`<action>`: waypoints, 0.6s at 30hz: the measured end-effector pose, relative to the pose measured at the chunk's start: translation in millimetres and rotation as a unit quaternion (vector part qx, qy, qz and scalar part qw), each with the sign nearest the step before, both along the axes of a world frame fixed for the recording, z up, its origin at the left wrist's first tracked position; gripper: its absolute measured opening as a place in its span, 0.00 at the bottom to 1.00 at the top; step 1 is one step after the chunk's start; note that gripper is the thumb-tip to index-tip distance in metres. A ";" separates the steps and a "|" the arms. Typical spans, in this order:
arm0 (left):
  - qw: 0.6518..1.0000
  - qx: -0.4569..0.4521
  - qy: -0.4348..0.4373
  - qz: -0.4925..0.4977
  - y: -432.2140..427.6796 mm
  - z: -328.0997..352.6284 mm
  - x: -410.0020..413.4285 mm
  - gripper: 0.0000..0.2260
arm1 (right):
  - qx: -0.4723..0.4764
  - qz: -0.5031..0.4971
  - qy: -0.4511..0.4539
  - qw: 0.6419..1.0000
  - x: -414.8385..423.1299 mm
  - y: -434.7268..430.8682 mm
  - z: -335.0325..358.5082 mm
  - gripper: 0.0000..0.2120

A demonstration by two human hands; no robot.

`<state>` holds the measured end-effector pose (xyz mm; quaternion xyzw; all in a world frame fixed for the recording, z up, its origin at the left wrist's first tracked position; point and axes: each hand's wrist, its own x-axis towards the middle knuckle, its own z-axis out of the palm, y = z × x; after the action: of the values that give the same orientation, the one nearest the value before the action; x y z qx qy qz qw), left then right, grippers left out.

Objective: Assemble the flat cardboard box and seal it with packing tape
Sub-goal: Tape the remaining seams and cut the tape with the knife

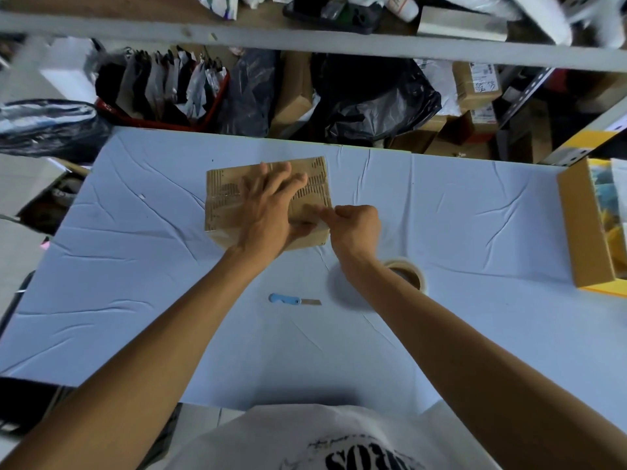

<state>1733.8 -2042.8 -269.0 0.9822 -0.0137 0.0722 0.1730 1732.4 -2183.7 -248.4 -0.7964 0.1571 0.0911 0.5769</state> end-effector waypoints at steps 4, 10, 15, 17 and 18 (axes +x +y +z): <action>1.000 -0.019 0.007 0.003 -1.5 -5.8 -1.0 0.33 | -0.064 0.018 0.011 0.998 12.8 2.2 -2.2 0.15; 0.992 -0.089 0.078 -0.036 6.9 11.1 -1.2 0.38 | -0.099 0.051 -0.023 0.994 14.4 0.3 -8.1 0.16; 0.982 -0.148 0.004 0.116 49.4 30.5 -19.6 0.34 | -0.077 0.051 -0.030 0.995 9.1 -5.1 -5.4 0.19; 0.952 -0.160 0.037 0.259 68.2 27.0 -31.4 0.40 | -0.067 0.055 -0.037 0.995 6.2 -6.9 -2.1 0.20; 0.926 -0.205 0.088 0.305 74.6 24.1 -35.8 0.42 | -0.062 0.057 -0.041 0.996 4.7 -7.5 -0.1 0.20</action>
<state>1698.0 -1968.2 -245.0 0.8844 0.3165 0.0360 0.3410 1737.1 -2191.2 -248.5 -0.8414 0.0925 0.0812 0.5263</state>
